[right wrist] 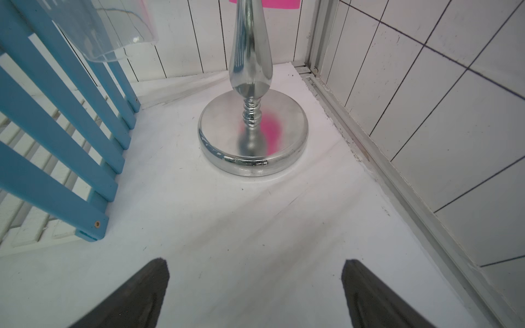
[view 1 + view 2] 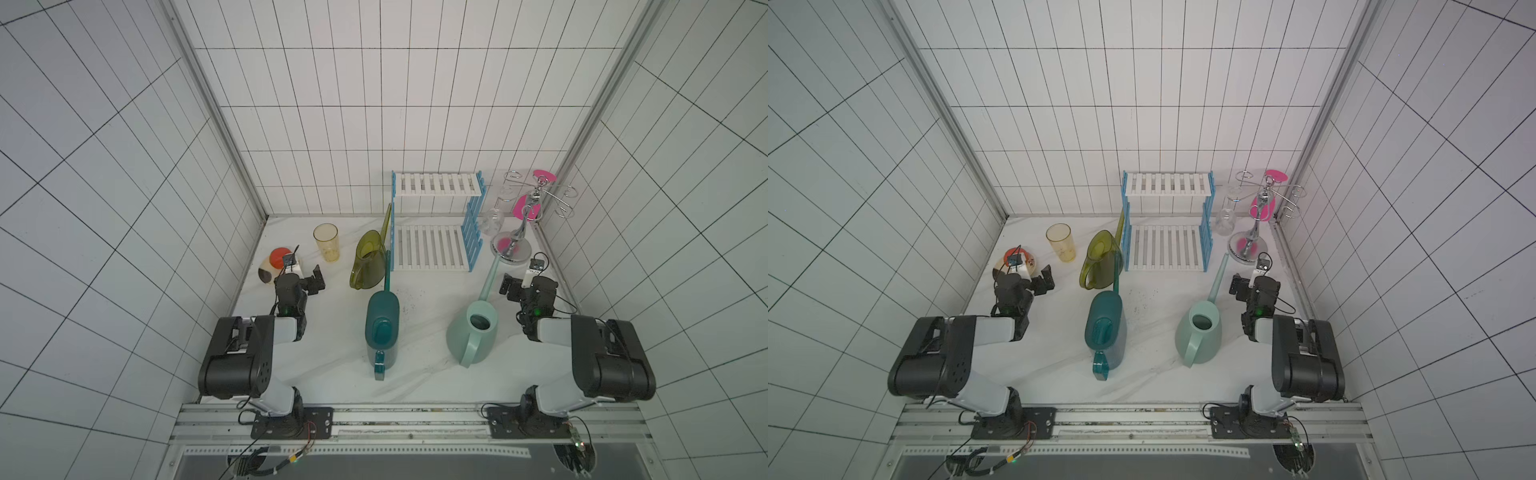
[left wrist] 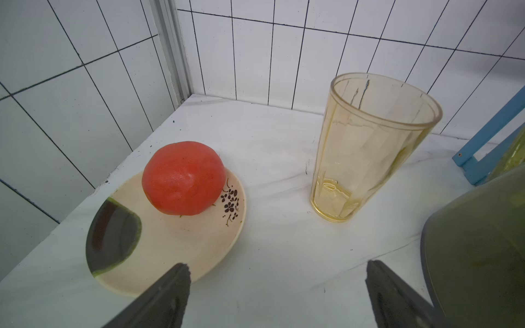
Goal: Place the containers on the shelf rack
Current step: 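Pick up a container from the center of the board.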
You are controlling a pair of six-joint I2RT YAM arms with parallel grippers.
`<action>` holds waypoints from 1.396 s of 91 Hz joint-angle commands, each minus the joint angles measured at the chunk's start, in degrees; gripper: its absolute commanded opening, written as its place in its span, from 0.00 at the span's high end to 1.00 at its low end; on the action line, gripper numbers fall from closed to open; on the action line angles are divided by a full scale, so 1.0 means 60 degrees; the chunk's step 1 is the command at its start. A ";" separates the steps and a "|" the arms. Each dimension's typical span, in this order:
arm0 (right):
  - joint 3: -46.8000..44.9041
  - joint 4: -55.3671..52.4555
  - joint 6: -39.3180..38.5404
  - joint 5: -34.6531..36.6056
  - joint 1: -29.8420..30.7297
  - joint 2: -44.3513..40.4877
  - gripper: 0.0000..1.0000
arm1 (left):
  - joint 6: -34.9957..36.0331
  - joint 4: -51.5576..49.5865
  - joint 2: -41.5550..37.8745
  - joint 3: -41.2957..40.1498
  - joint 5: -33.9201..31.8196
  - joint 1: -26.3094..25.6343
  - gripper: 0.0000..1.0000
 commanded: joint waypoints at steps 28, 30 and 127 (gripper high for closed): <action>0.0089 0.0064 0.0022 0.0088 0.0092 0.0036 0.01 | 0.0031 0.0041 0.0070 0.0176 -0.0063 -0.0051 0.02; 0.0089 0.0064 0.0022 0.0088 0.0090 0.0038 0.01 | 0.0030 0.0037 0.0069 0.0179 -0.0062 -0.0056 0.02; 0.7934 -1.9141 0.6406 0.3052 0.6142 -0.5114 0.09 | -0.0942 -0.8379 -0.5881 0.2975 -0.0339 -0.1770 0.02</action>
